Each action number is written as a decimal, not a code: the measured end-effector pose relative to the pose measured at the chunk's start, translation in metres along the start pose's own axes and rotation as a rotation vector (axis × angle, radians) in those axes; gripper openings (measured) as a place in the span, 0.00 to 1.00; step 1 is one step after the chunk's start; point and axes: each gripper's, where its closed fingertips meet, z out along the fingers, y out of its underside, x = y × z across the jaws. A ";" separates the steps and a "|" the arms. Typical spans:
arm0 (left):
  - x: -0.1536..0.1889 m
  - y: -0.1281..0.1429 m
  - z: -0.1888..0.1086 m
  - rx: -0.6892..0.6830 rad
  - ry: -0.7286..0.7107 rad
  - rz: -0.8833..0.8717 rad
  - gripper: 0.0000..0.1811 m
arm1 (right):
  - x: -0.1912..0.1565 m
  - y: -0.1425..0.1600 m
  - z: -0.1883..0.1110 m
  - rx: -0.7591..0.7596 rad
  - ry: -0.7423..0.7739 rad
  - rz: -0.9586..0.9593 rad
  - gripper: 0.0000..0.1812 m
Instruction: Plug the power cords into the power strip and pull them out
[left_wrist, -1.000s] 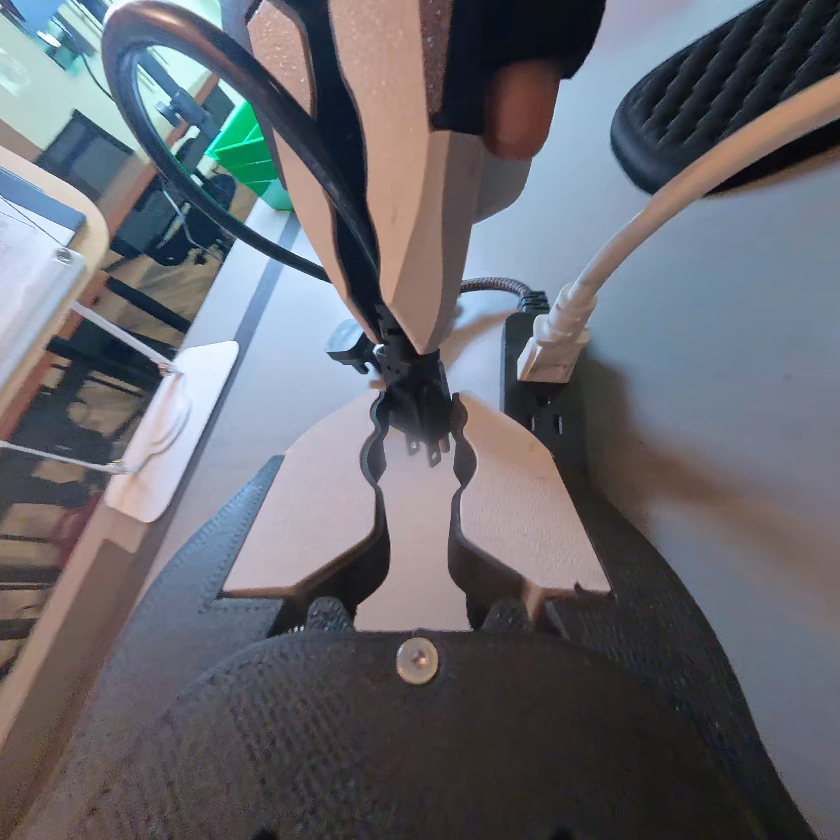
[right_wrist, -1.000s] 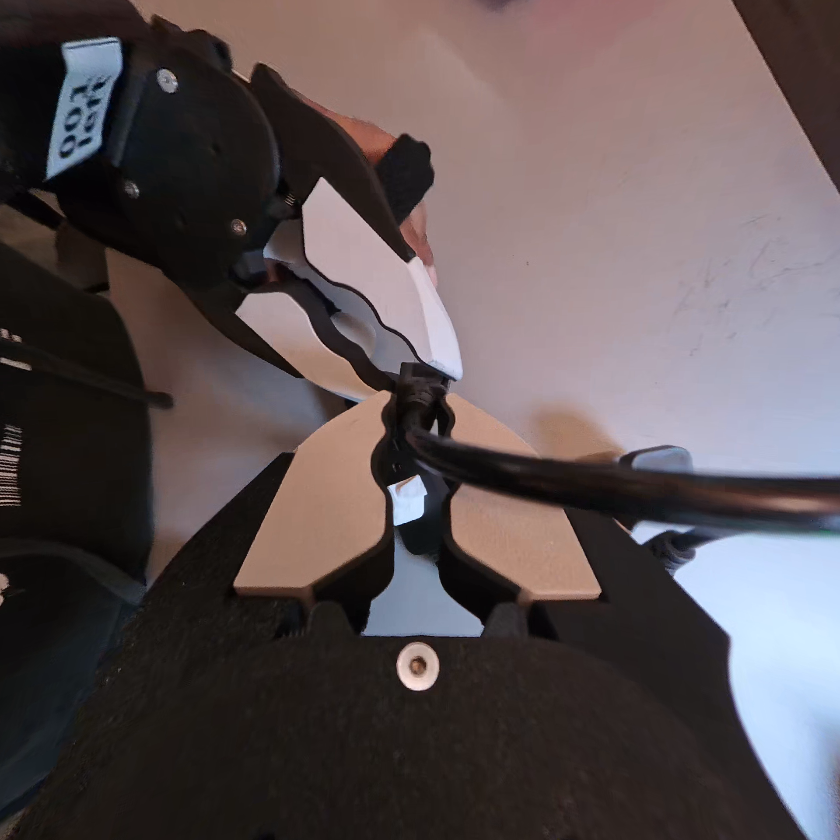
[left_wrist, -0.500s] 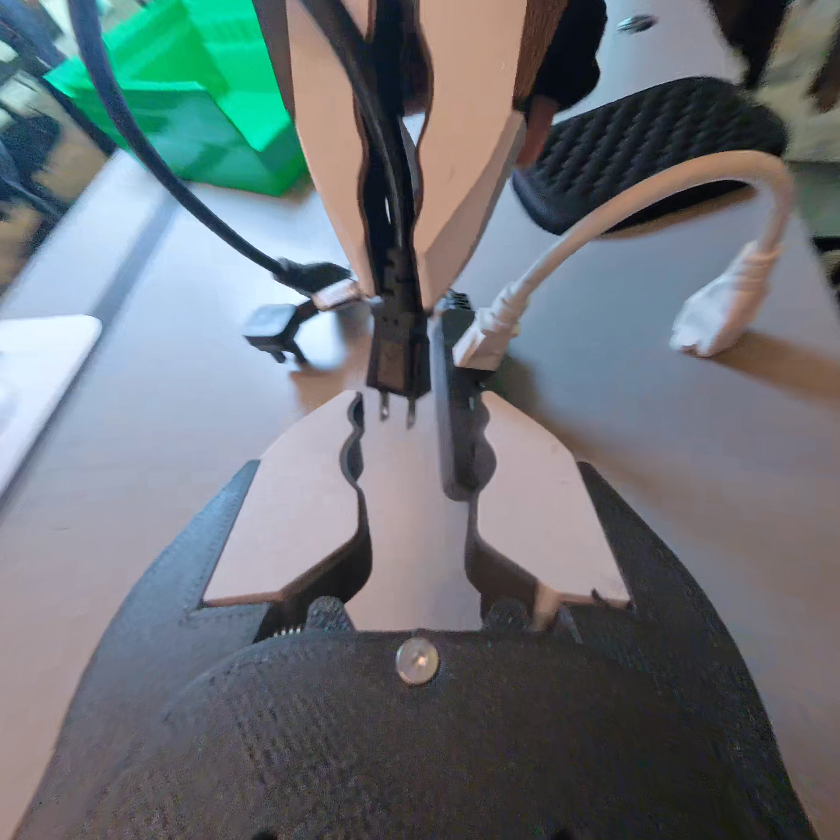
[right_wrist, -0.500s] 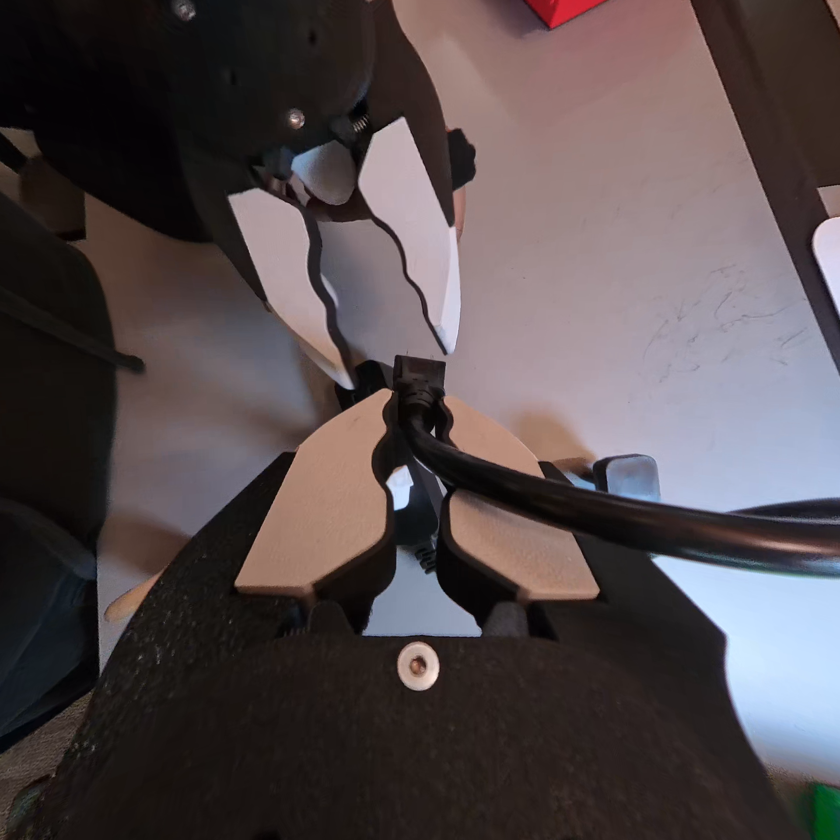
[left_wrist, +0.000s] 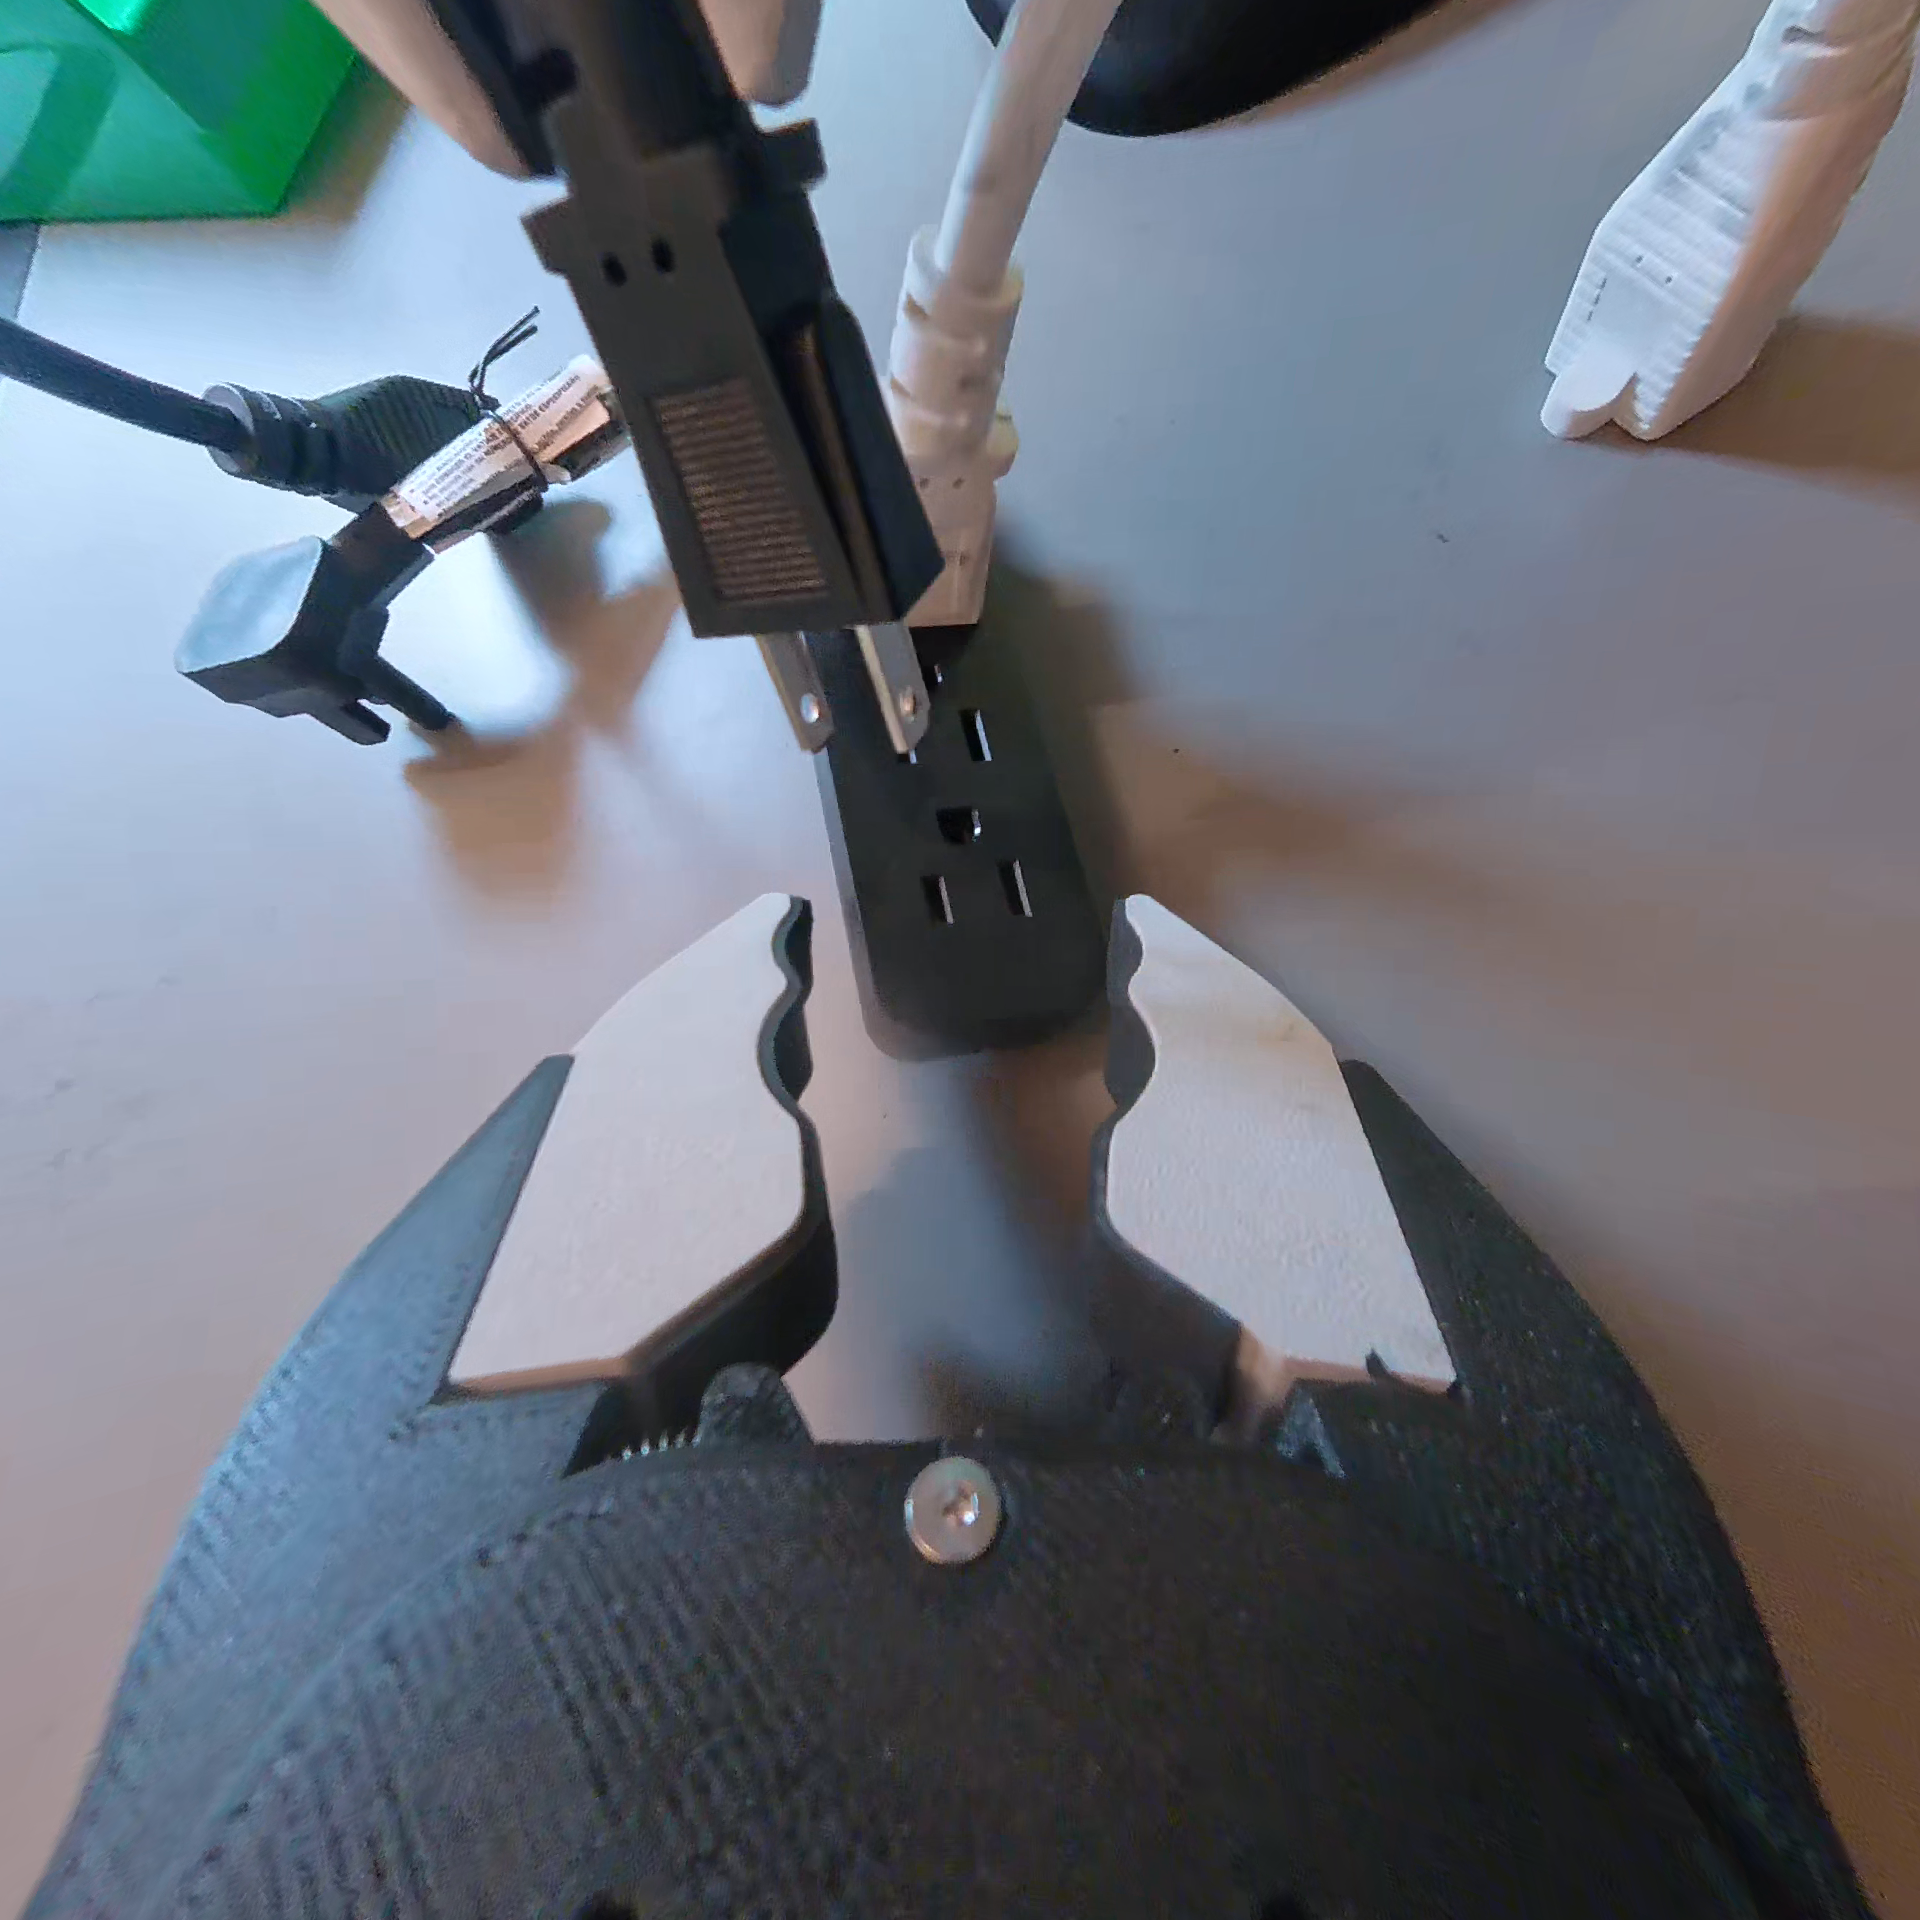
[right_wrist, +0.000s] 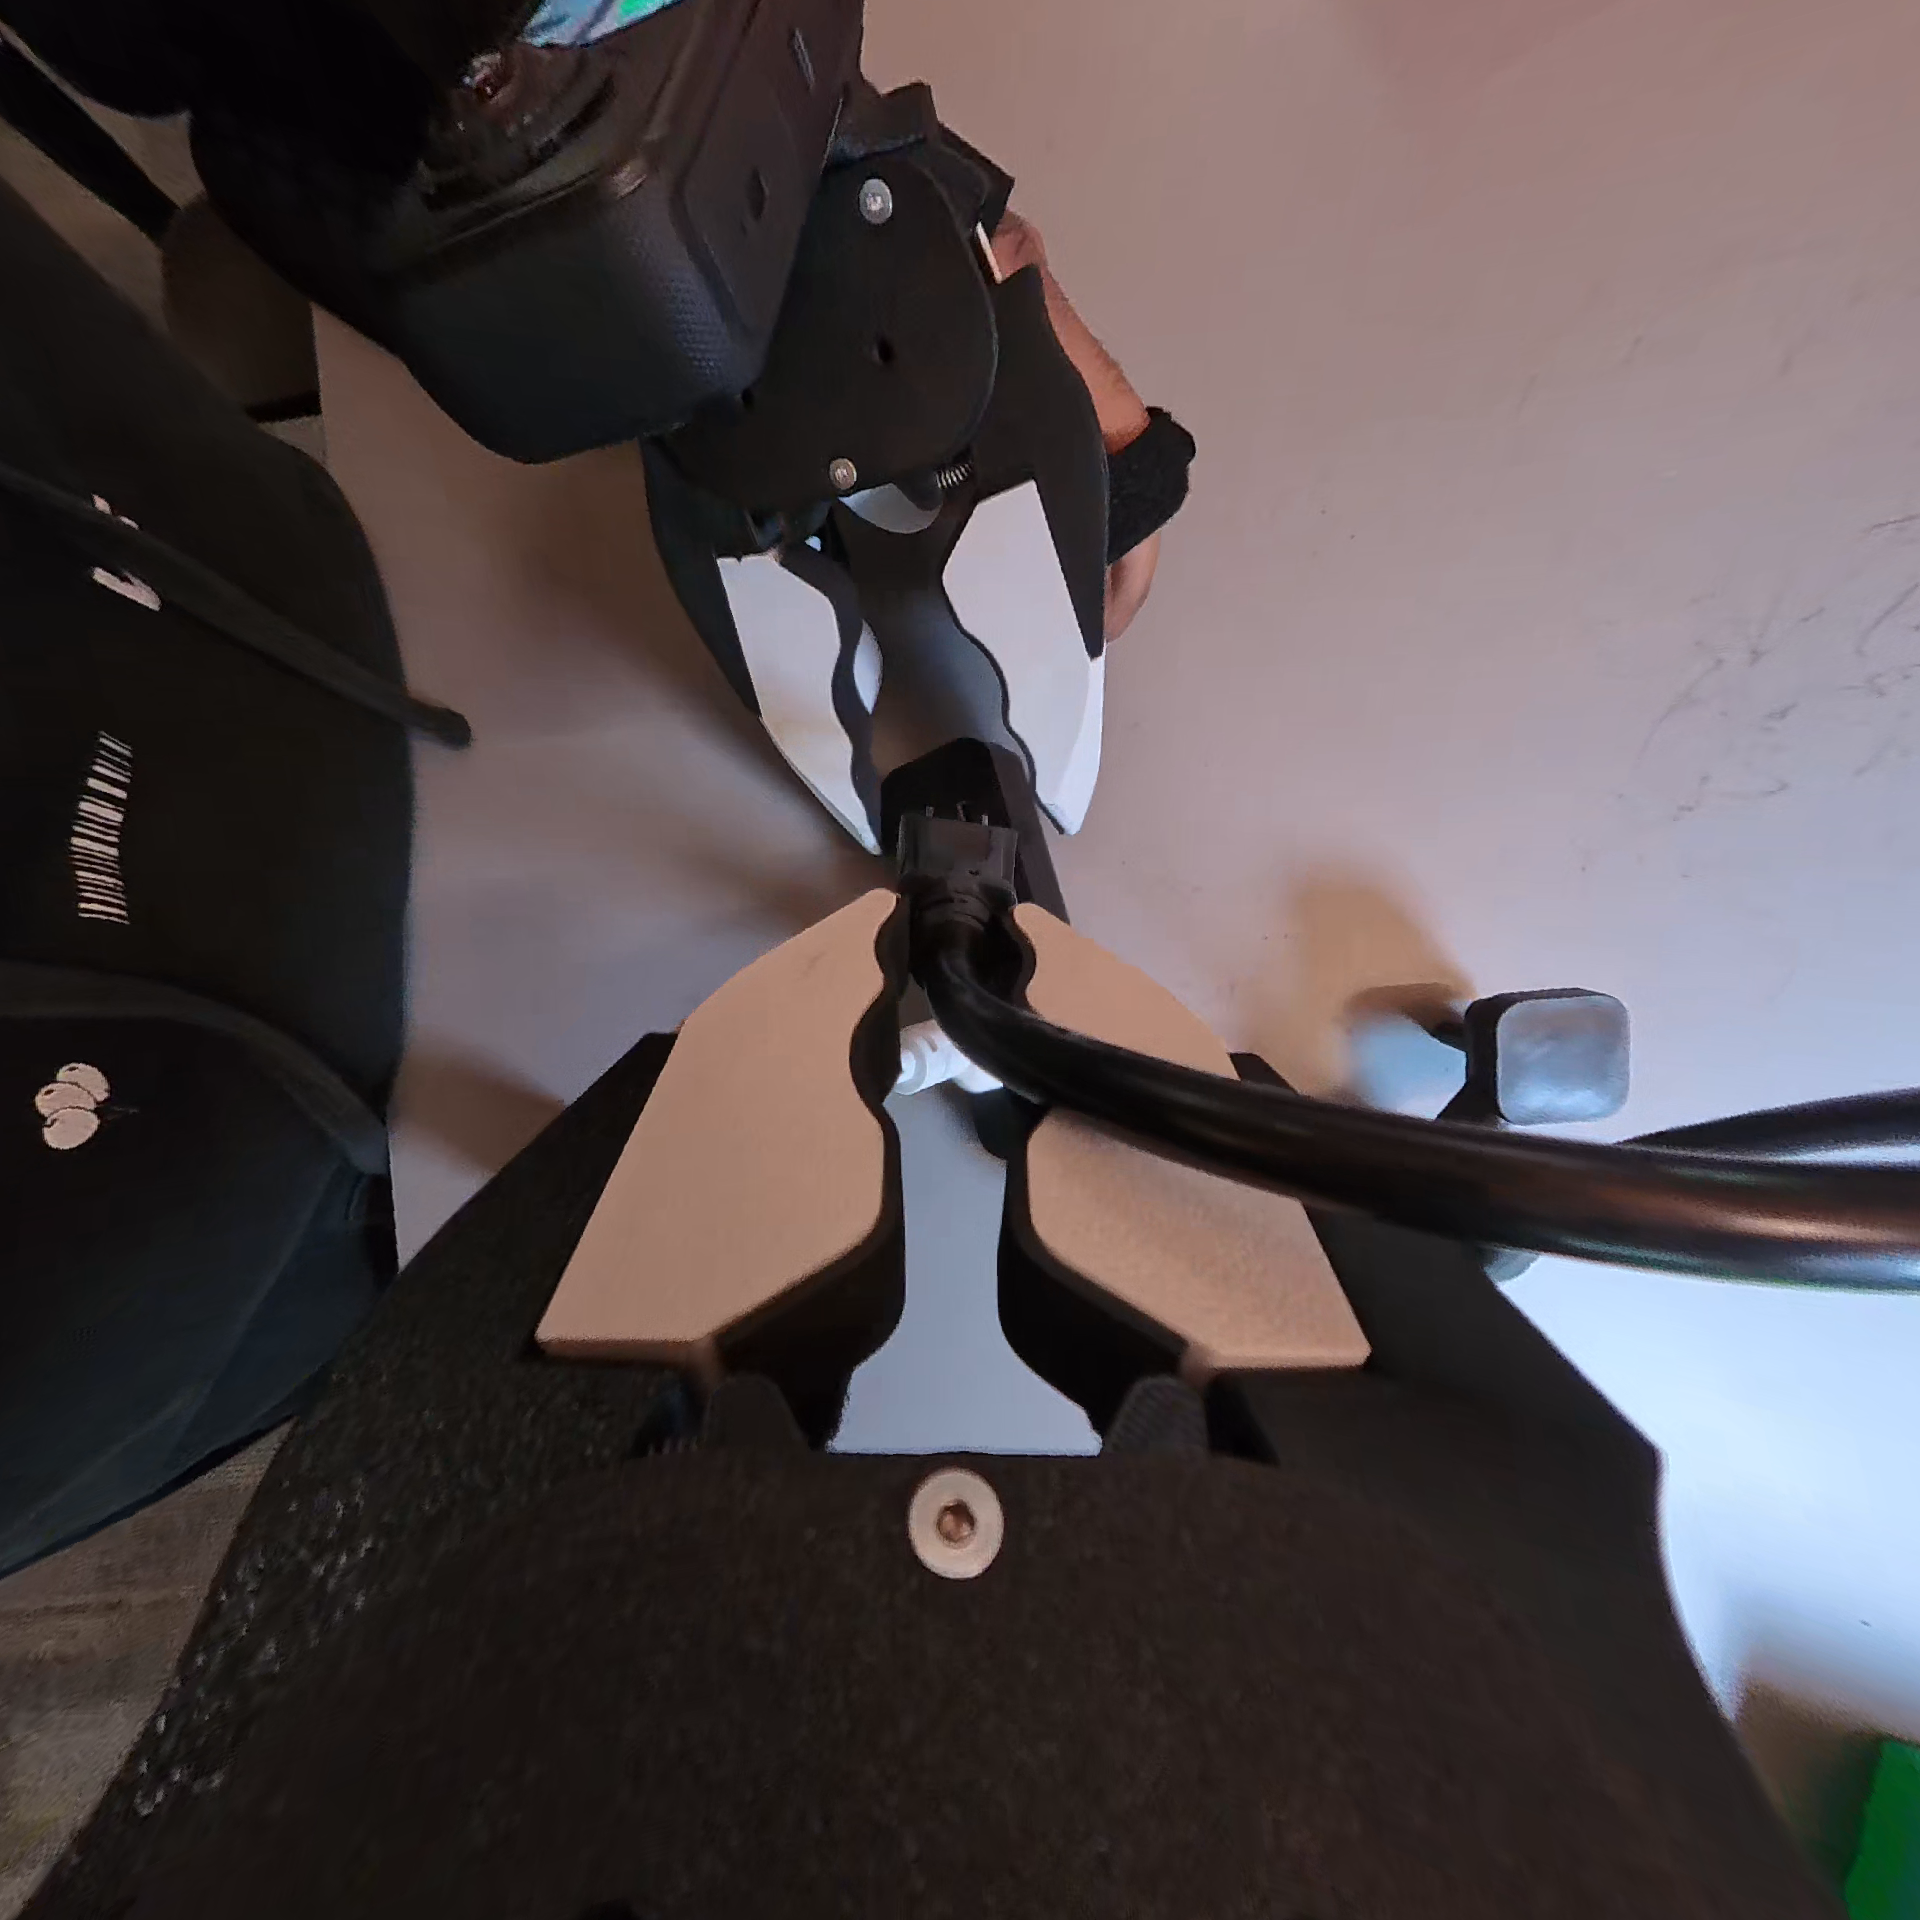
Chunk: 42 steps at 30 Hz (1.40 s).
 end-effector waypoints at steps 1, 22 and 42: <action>-0.001 0.000 0.000 0.001 -0.008 0.010 0.29 | 0.000 0.001 0.001 -0.012 -0.002 -0.003 0.08; -0.004 0.008 0.001 0.014 0.229 -0.143 0.25 | 0.018 0.017 0.028 -0.369 -0.081 -0.247 0.08; -0.002 0.008 -0.001 0.050 0.251 -0.183 0.24 | 0.009 0.024 0.040 -0.418 -0.147 -0.317 0.08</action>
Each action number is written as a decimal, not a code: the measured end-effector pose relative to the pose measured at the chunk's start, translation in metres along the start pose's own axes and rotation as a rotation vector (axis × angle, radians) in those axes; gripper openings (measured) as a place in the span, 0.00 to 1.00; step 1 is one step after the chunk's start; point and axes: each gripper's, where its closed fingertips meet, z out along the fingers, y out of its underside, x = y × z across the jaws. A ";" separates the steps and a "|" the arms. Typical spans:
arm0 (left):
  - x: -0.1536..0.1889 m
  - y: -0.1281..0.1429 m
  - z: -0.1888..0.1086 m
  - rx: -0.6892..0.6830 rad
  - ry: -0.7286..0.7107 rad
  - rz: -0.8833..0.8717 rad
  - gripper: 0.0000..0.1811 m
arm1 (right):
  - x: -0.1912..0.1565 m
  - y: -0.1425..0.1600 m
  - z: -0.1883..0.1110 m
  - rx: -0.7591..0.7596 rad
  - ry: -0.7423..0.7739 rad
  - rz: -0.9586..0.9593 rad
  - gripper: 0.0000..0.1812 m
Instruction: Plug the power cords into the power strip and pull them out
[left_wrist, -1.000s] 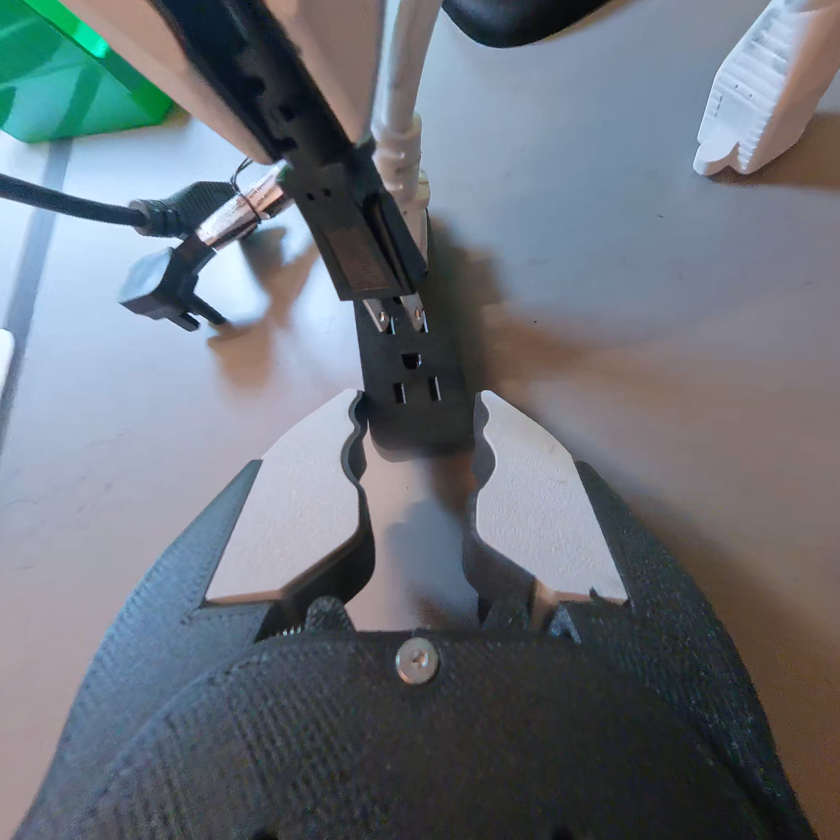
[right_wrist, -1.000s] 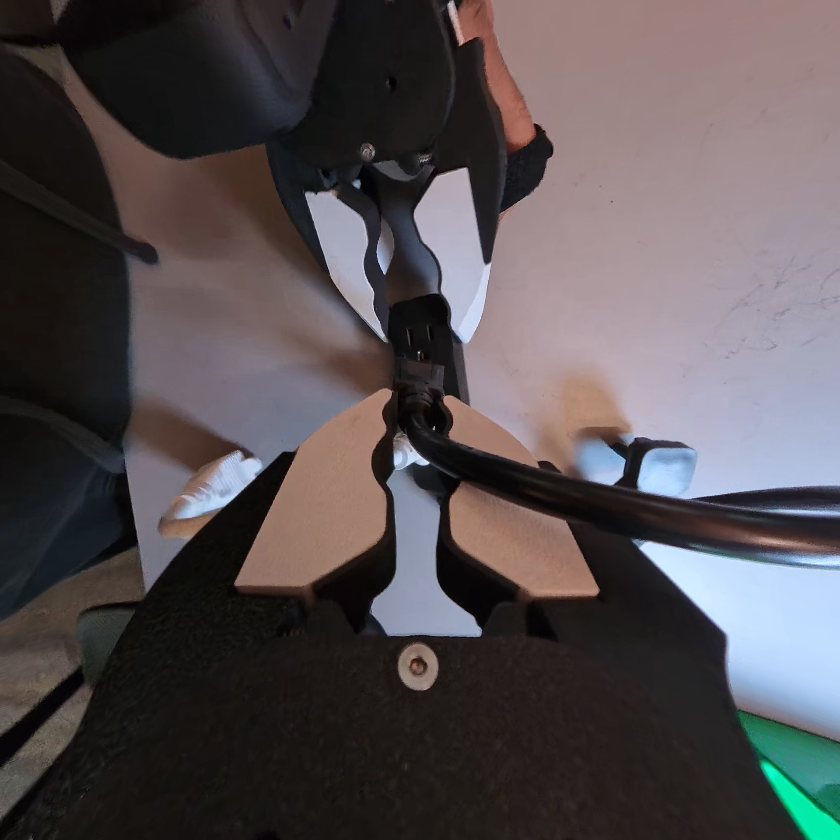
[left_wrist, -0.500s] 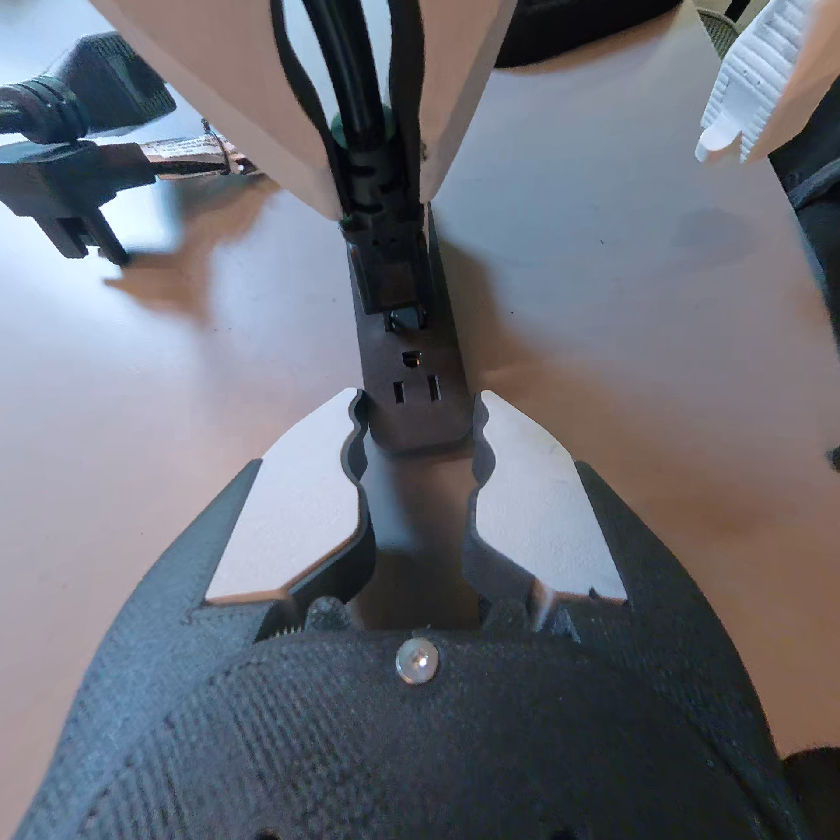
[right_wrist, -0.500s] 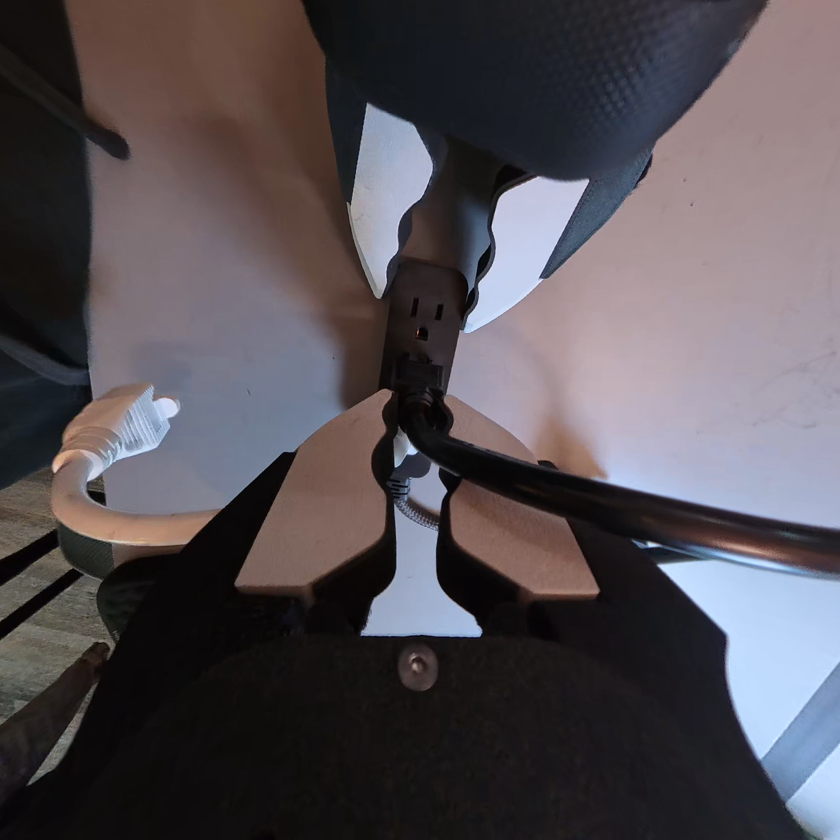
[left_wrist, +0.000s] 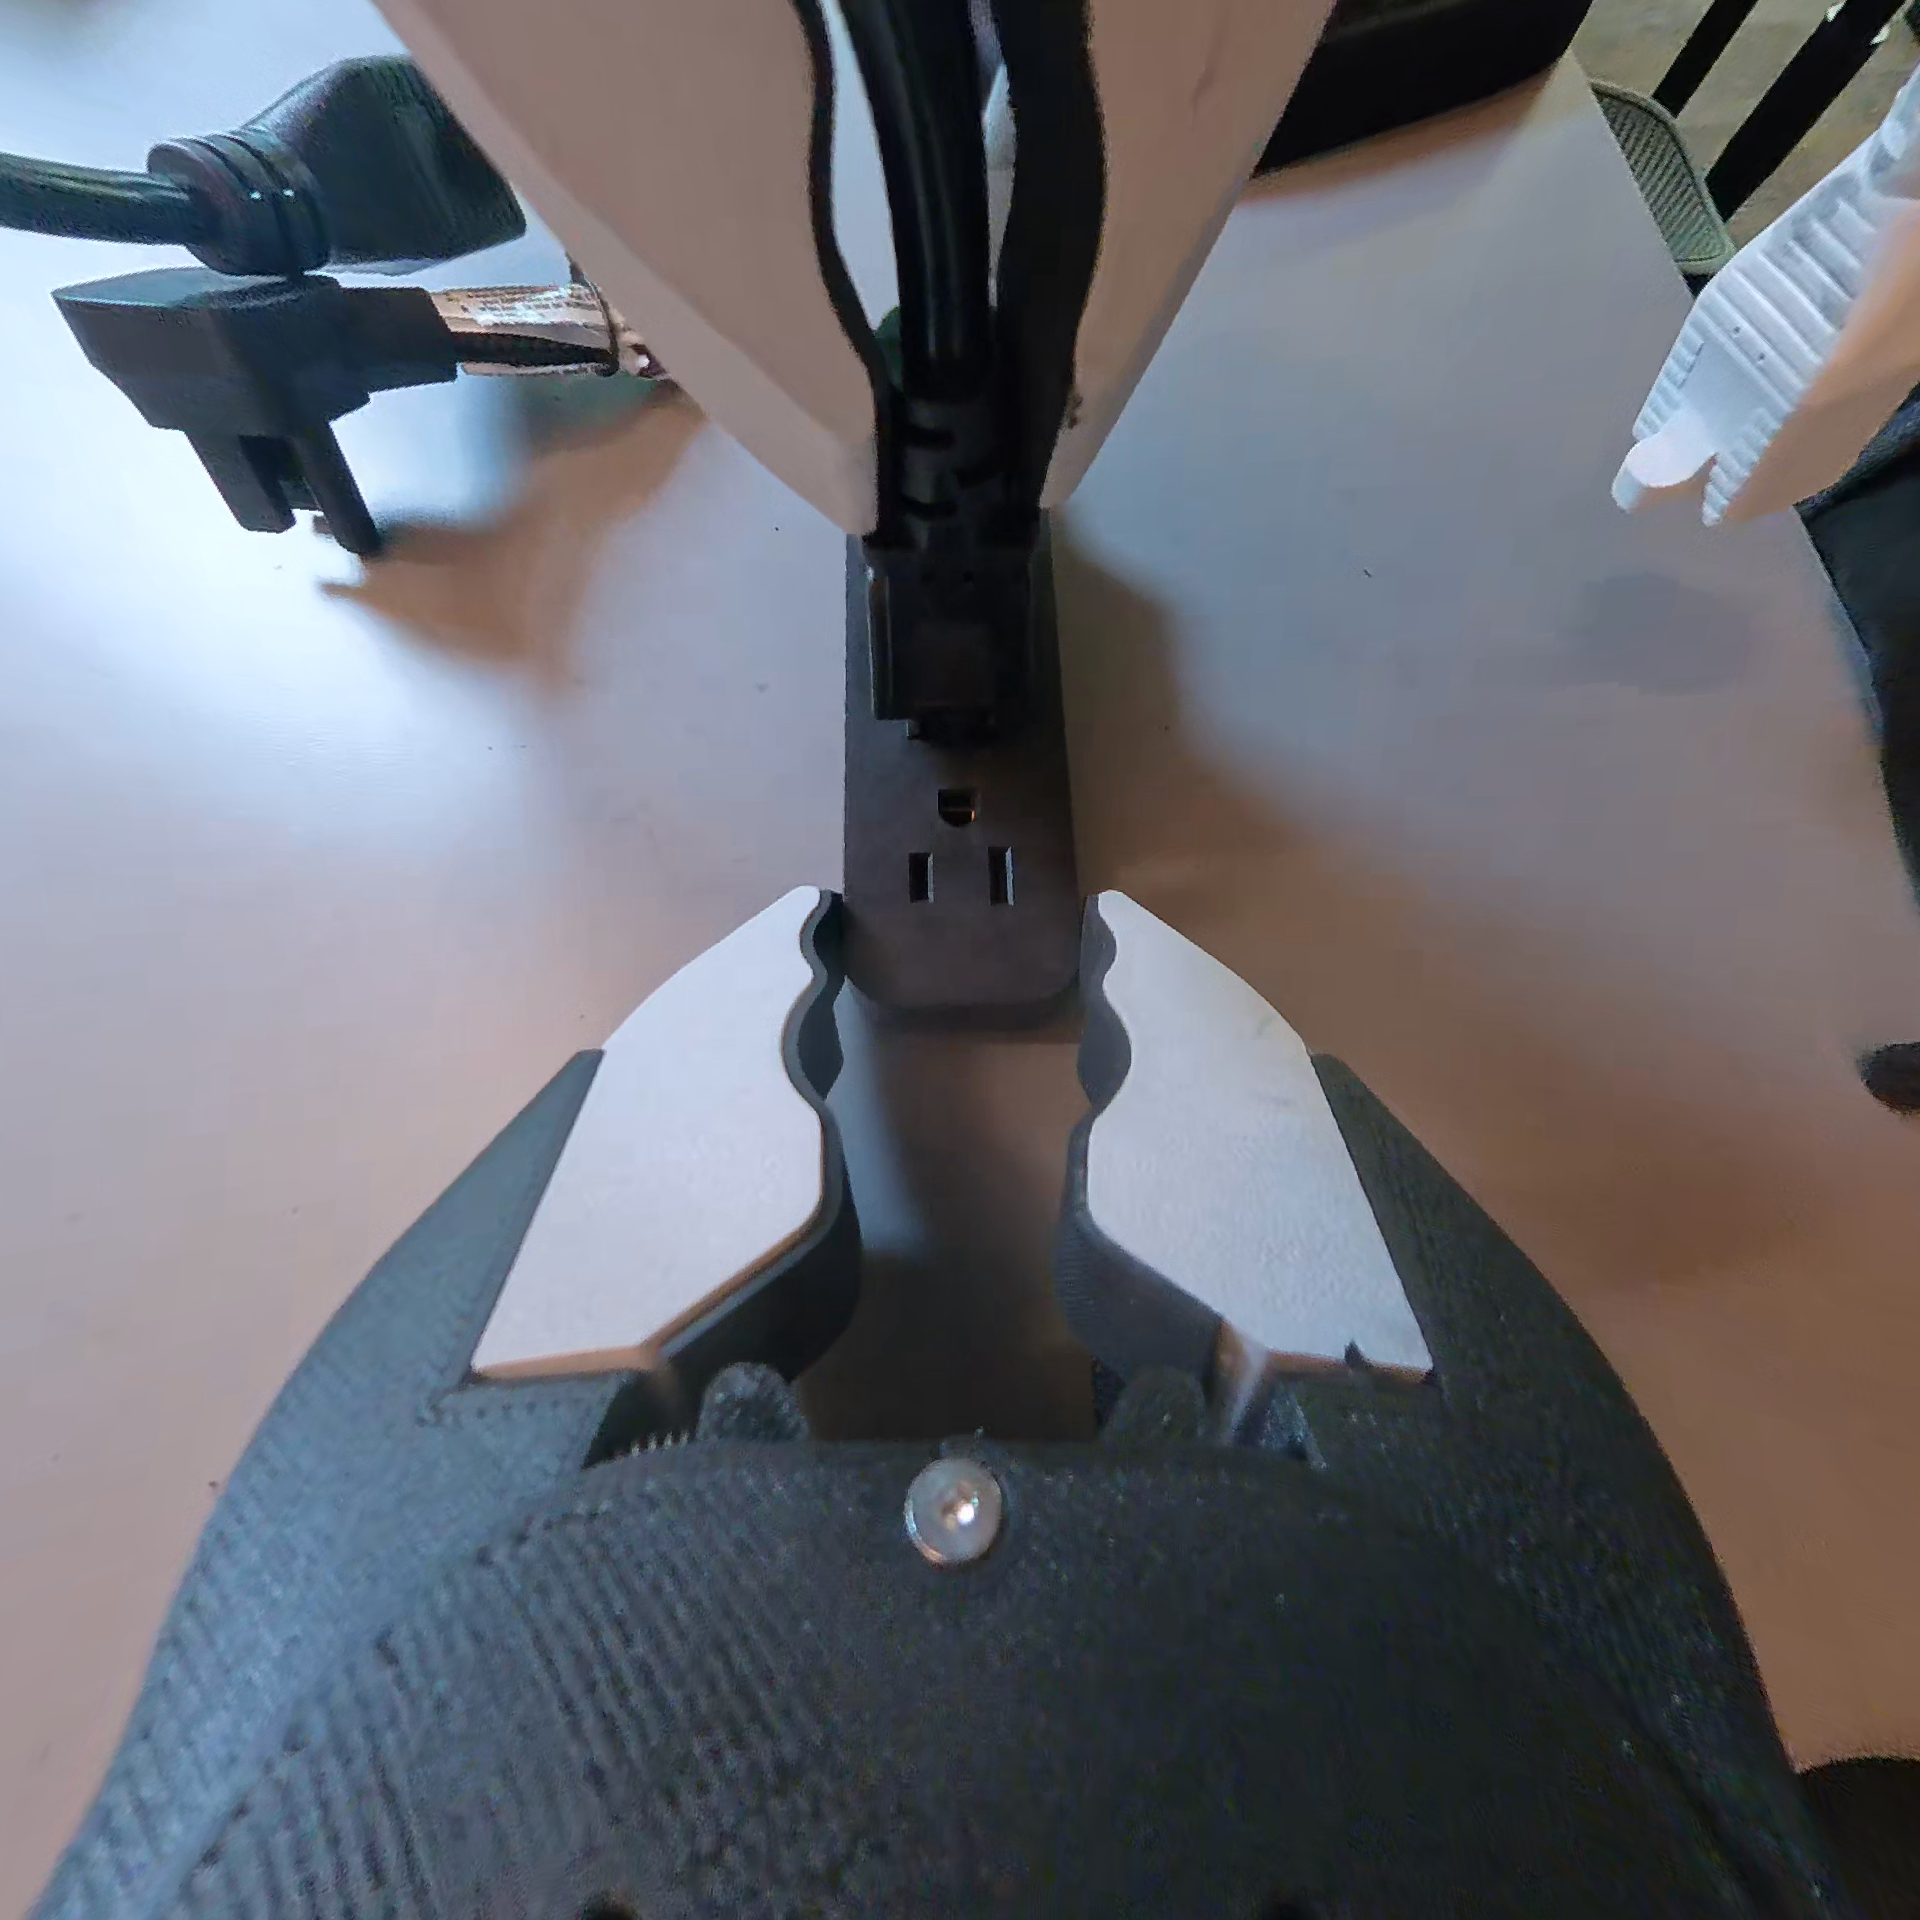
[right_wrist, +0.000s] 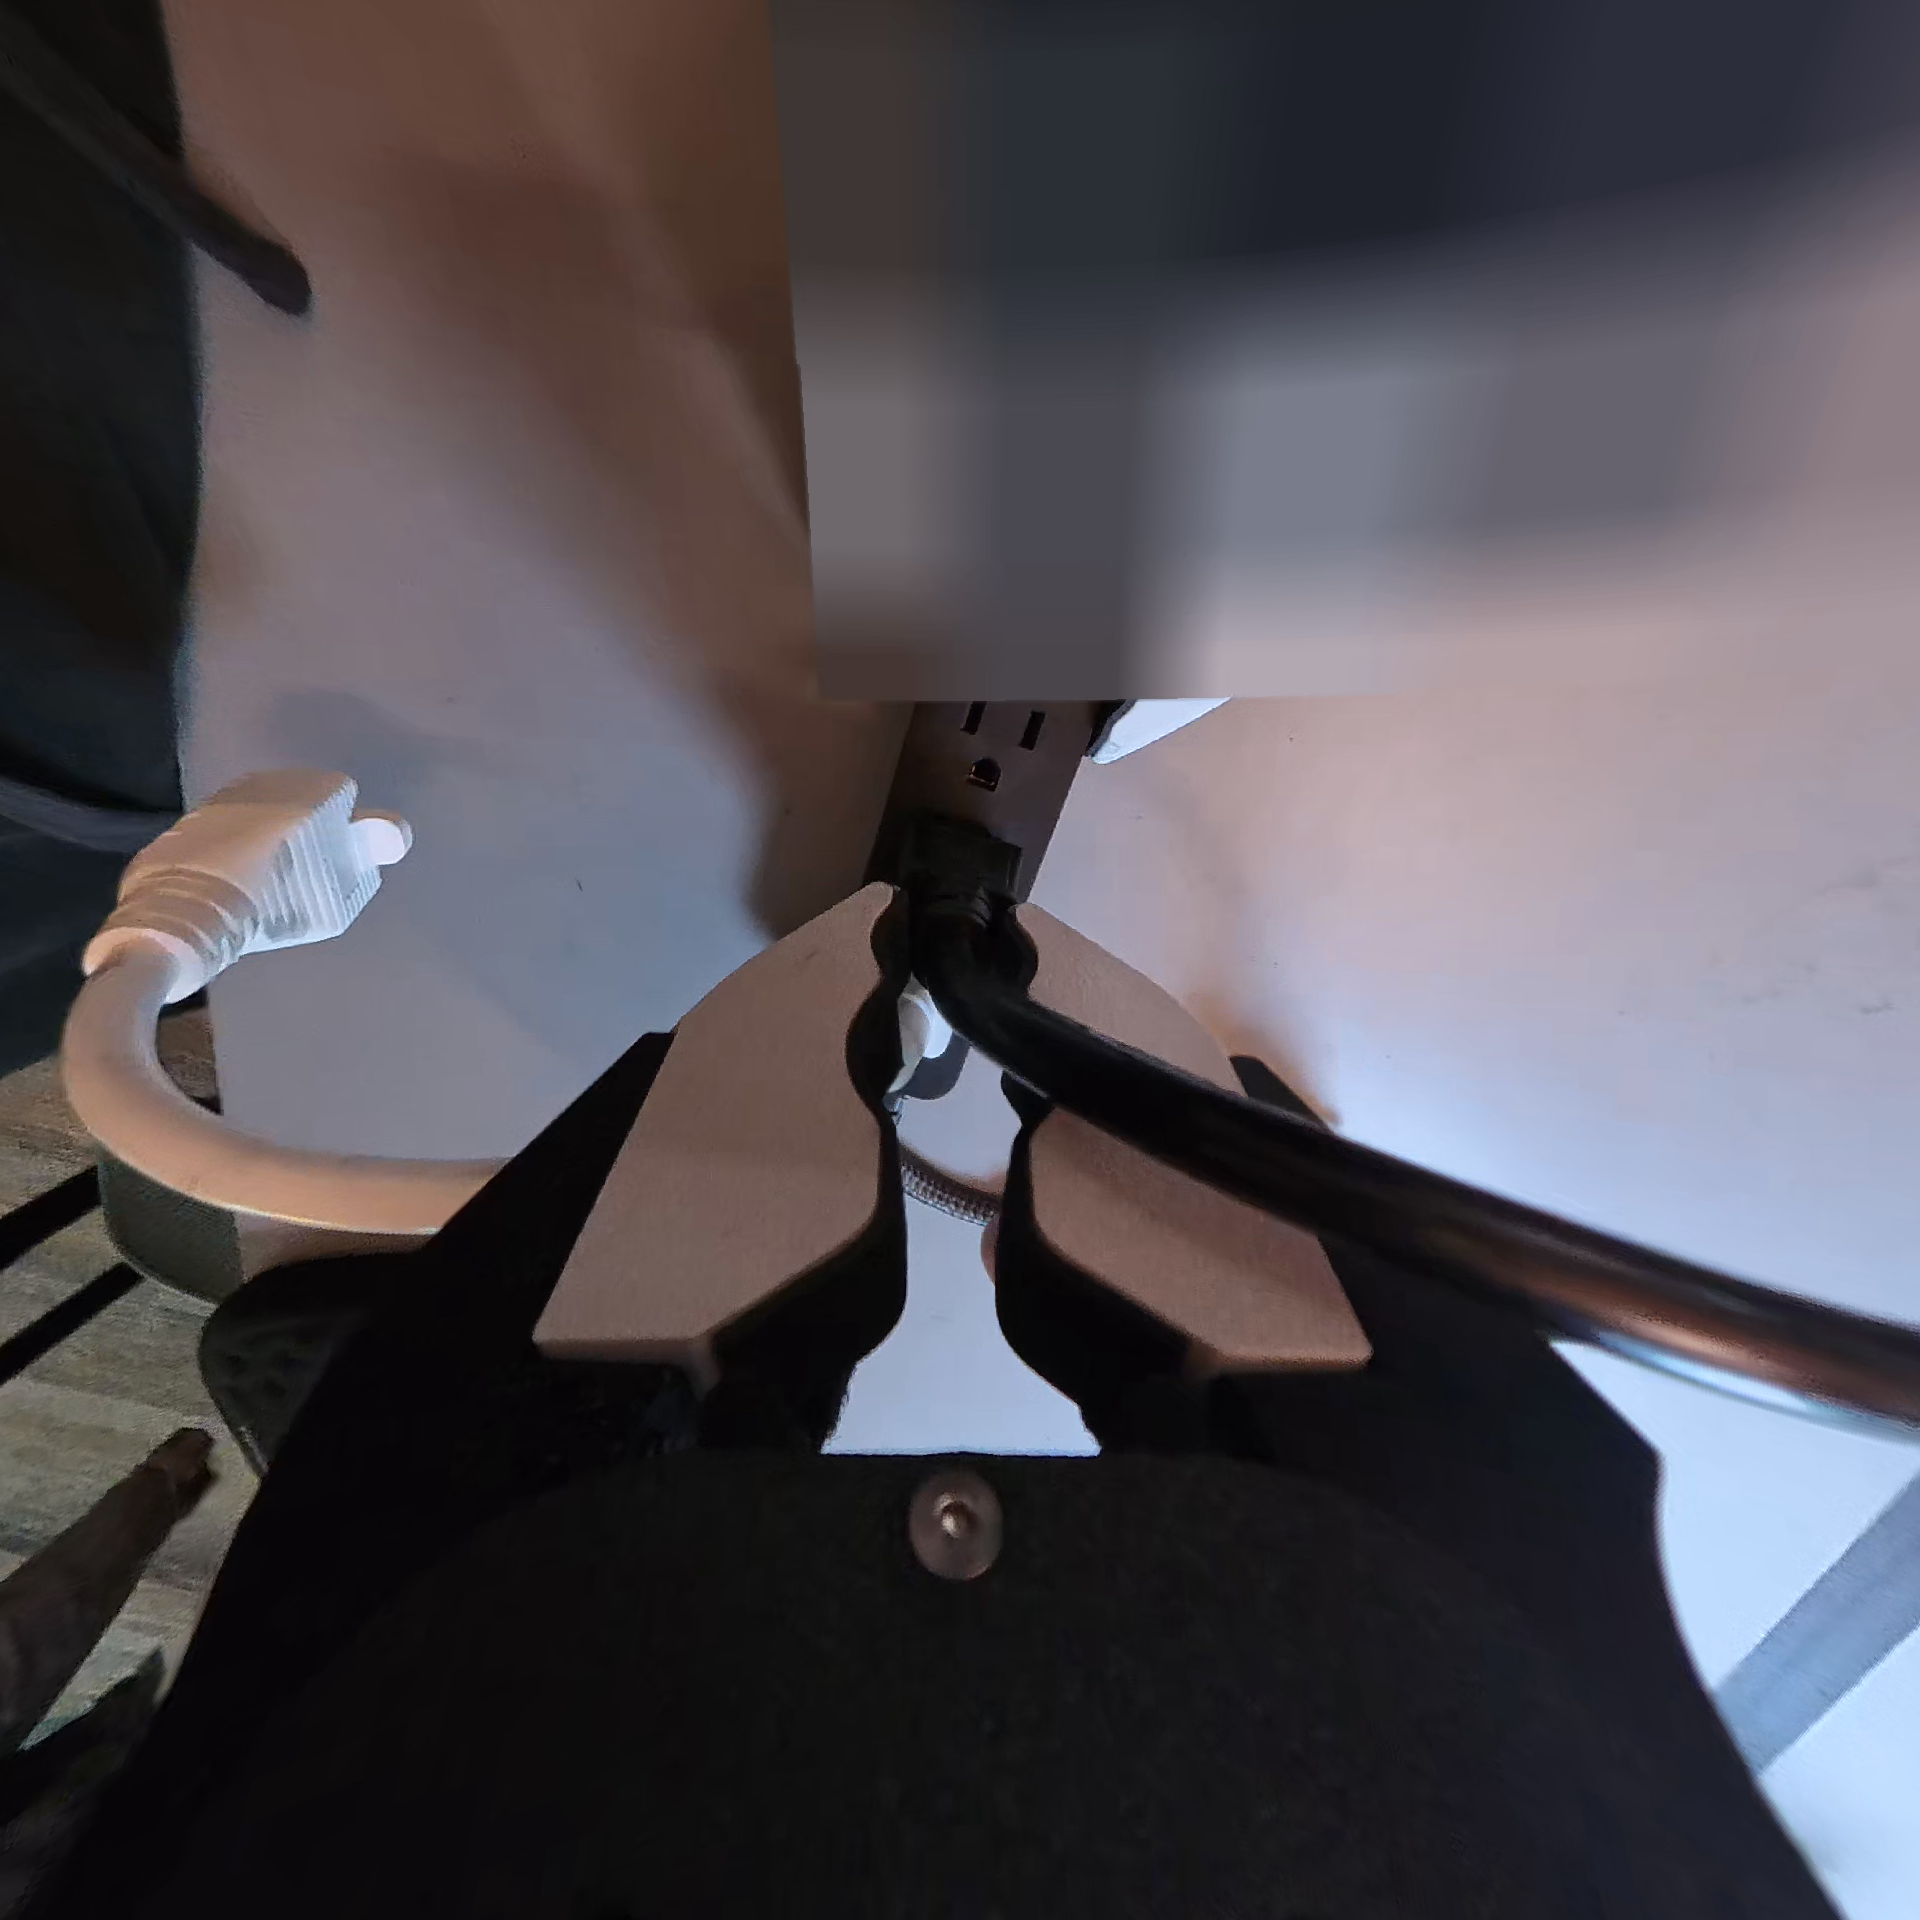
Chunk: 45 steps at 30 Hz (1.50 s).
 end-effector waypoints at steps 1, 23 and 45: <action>0.000 0.000 0.000 0.000 0.001 0.003 0.24 | -0.001 0.000 0.000 -0.014 0.006 -0.016 0.08; 0.004 0.000 0.001 0.000 -0.020 -0.006 0.24 | -0.006 -0.002 0.003 -0.023 0.009 0.022 0.09; 0.003 0.000 0.001 0.002 -0.040 -0.009 0.24 | -0.004 -0.003 0.009 -0.019 -0.019 -0.008 0.08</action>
